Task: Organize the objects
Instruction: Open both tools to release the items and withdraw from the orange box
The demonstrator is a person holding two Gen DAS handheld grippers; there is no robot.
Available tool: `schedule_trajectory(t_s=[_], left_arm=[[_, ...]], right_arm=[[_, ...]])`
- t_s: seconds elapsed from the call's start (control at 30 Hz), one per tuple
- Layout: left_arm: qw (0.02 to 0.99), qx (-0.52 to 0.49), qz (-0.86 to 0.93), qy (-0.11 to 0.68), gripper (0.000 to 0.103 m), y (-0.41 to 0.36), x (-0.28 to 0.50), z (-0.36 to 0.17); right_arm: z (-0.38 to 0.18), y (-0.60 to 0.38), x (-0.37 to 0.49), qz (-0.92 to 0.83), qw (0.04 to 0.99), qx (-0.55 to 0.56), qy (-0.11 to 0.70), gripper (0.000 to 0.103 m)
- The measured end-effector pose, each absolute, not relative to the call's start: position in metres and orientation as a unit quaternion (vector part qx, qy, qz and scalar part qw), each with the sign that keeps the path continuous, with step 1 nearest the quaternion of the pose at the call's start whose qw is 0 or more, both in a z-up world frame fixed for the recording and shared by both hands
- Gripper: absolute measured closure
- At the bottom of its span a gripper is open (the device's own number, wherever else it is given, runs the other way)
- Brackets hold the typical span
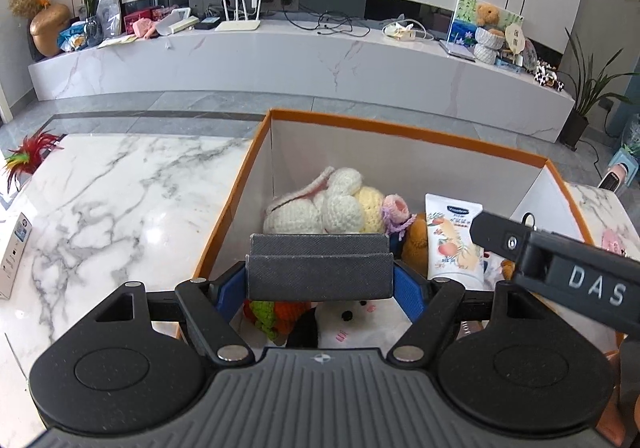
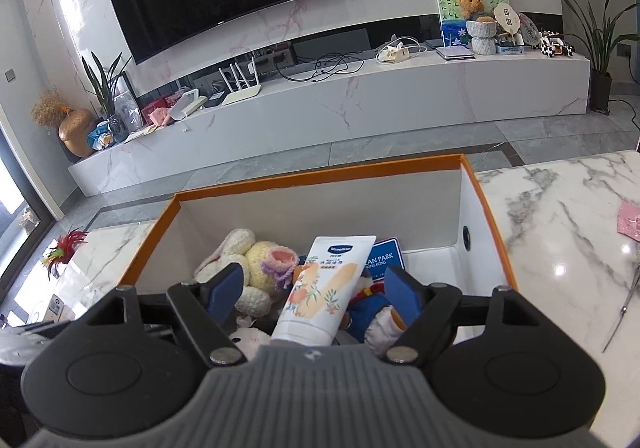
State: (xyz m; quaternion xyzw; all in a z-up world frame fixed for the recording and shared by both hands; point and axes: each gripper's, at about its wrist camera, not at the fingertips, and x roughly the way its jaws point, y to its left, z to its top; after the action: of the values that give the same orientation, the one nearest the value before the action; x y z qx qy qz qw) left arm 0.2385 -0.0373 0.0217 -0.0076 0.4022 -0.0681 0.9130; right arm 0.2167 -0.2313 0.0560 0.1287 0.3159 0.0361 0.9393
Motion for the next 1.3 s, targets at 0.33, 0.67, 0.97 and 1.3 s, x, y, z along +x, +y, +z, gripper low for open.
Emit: schedule_trajectory(t_s=[0.33, 0.67, 0.97, 1.3], left_arm=[[0.935, -0.044, -0.077, 0.342, 0.014, -0.032, 0.223, 0.04], [0.936, -0.028, -0.087, 0.34, 0.014, -0.031, 0.209, 0.05], [0.936, 0.032, -0.109, 0.333, 0.014, -0.029, 0.16, 0.048], [0.898, 0.037, -0.152, 0.412, 0.014, -0.052, 0.128, -0.01]], right_arm=[[0.073, -0.248, 0.192, 0.028, 0.949, 0.161, 0.27, 0.024], [0.083, -0.26, 0.172, 0.041, 0.954, 0.118, 0.272, 0.019], [0.079, -0.281, 0.134, 0.056, 0.953, 0.068, 0.29, 0.017], [0.068, -0.303, 0.087, 0.077, 0.945, 0.056, 0.312, 0.014]])
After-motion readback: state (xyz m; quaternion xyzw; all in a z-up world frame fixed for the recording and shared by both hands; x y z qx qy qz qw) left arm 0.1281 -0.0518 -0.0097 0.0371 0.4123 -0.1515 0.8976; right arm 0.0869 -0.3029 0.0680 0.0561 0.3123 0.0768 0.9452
